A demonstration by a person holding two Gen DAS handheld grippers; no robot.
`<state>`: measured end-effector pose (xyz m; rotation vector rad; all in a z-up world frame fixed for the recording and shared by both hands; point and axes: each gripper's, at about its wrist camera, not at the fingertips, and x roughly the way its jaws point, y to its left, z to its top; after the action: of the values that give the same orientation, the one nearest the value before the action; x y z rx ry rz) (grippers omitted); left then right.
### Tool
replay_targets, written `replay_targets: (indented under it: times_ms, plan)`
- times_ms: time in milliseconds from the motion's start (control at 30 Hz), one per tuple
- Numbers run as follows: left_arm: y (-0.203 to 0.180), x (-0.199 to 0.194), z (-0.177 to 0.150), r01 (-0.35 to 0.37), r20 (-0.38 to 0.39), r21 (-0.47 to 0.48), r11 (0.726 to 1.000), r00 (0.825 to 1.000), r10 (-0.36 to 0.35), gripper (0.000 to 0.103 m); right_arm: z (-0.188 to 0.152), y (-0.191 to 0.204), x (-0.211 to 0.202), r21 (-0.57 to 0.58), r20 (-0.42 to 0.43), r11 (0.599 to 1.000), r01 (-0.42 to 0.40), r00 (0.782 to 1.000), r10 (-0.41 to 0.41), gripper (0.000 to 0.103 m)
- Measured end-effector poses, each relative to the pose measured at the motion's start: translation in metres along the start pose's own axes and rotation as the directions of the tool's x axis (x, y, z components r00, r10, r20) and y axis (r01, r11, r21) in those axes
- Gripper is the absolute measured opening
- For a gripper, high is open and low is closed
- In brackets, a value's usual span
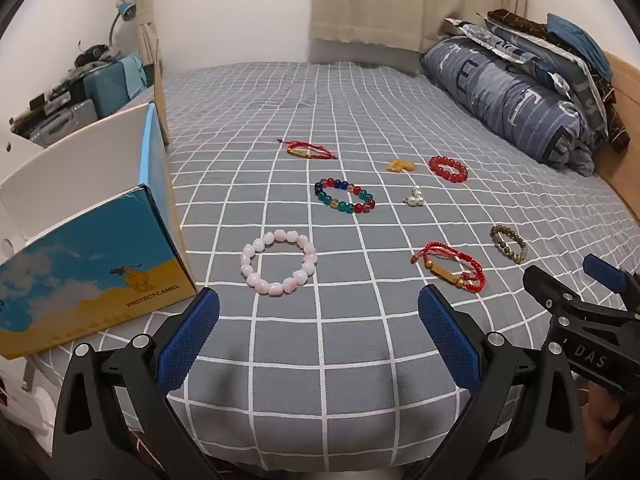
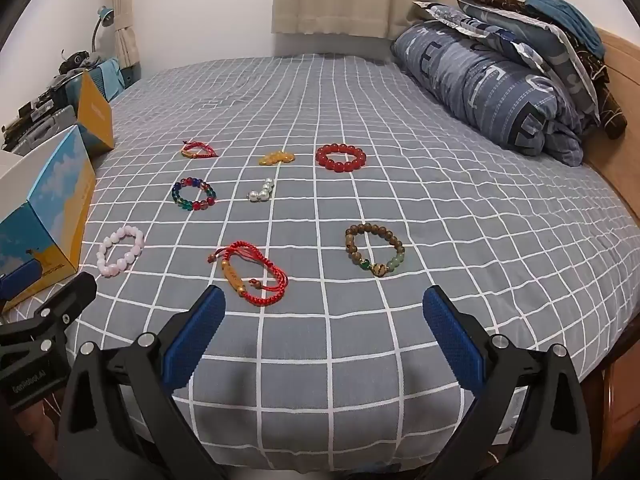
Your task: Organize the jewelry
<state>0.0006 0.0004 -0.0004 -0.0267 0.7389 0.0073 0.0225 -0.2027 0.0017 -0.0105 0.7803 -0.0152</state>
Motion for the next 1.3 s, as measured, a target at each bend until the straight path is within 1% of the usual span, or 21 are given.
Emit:
replay_targets:
  times_ms: [100, 233, 400, 467, 600, 1300]
  plan:
    - [0.003, 0.003, 0.0, 0.002, -0.015, -0.007, 1.0, 1.0, -0.002, 0.097, 0.0, 0.0, 0.0, -0.006, 0.002, 1.0, 0.005, 1.0, -0.005, 0.095]
    - [-0.005, 0.008, -0.001, -0.019, -0.007, 0.008, 1.0, 1.0, 0.02, 0.097, 0.0, 0.001, 0.0, -0.011, 0.007, 1.0, 0.007, 1.0, -0.007, 0.095]
    - [-0.004, 0.006, -0.003, -0.016, 0.0, 0.011, 1.0, 1.0, 0.016, 0.097, 0.004, -0.007, 0.008, 0.0, 0.003, 1.0, 0.001, 1.0, -0.001, 0.095]
    - [-0.005, 0.006, -0.004, -0.019, 0.002, 0.012, 1.0, 1.0, 0.019, 0.097, 0.0, 0.001, 0.003, -0.006, 0.011, 1.0, 0.01, 1.0, -0.01, 0.095]
    - [-0.006, 0.004, -0.005, -0.023, 0.006, 0.012, 1.0, 1.0, 0.023, 0.097, 0.0, 0.002, 0.002, -0.004, 0.018, 1.0, 0.007, 1.0, -0.007, 0.095]
    - [-0.007, 0.005, -0.002, -0.004, 0.0, 0.016, 1.0, 1.0, 0.004, 0.097, 0.0, 0.003, -0.001, -0.002, 0.03, 1.0, 0.011, 0.999, -0.011, 0.095]
